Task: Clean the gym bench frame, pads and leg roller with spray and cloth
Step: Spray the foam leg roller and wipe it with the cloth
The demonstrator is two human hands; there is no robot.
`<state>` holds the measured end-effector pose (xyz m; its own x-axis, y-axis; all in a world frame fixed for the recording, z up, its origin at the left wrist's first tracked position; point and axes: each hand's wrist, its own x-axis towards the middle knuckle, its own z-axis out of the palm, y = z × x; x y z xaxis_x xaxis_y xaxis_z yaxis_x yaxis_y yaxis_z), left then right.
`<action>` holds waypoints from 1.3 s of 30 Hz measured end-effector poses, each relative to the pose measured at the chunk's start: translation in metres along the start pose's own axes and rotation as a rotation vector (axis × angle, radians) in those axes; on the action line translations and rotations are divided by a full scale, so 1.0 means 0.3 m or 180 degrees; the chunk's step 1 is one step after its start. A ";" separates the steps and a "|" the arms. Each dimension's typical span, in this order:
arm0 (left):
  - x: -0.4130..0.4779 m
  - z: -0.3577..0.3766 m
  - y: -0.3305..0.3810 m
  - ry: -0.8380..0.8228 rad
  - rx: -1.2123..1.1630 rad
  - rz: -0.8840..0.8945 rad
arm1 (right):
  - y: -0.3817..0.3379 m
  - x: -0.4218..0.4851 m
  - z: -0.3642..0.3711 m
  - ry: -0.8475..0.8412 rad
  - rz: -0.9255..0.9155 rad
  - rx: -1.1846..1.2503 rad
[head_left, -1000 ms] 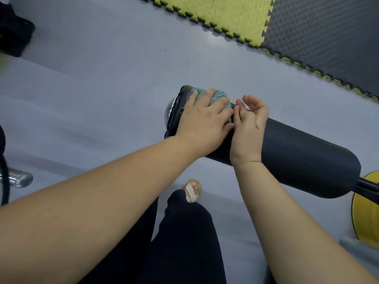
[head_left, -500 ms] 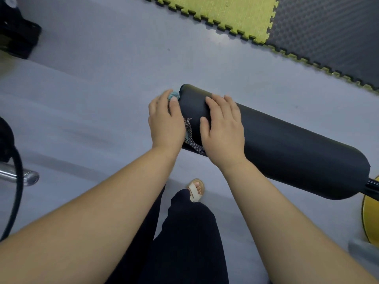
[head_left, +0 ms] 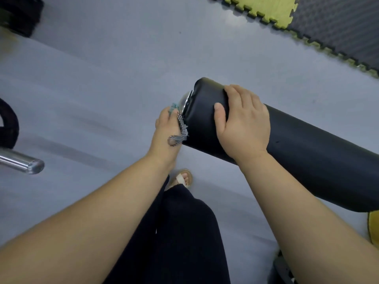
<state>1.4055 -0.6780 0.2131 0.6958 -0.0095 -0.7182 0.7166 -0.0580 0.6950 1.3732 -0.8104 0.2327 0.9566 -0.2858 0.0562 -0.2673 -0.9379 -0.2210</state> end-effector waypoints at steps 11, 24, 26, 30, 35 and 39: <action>0.105 0.074 0.185 -0.0605 0.1479 0.1205 | 0.004 0.002 -0.001 0.0002 -0.0006 0.0056; -0.112 -0.003 0.028 -0.0066 0.0401 0.0376 | 0.006 0.003 0.002 -0.0054 0.0057 0.0169; -0.151 0.001 0.049 -0.0332 0.0482 0.0806 | 0.002 0.005 -0.015 -0.0194 0.0050 0.0304; -0.141 0.025 0.102 -0.0470 0.1016 0.1422 | 0.017 0.017 -0.089 -0.0478 0.0597 0.1736; -0.180 0.073 0.198 -0.1066 0.1396 0.1533 | -0.039 -0.026 -0.173 -0.0264 0.1109 0.2803; -0.215 0.081 0.278 -0.1859 -0.0510 -0.0083 | -0.132 -0.078 -0.160 -0.0084 0.1018 0.2483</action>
<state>1.4192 -0.7065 0.3165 0.5690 -0.5591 -0.6030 0.7629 0.0852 0.6409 1.3560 -0.7759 0.2868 0.8534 -0.5009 -0.1442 -0.3785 -0.4053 -0.8322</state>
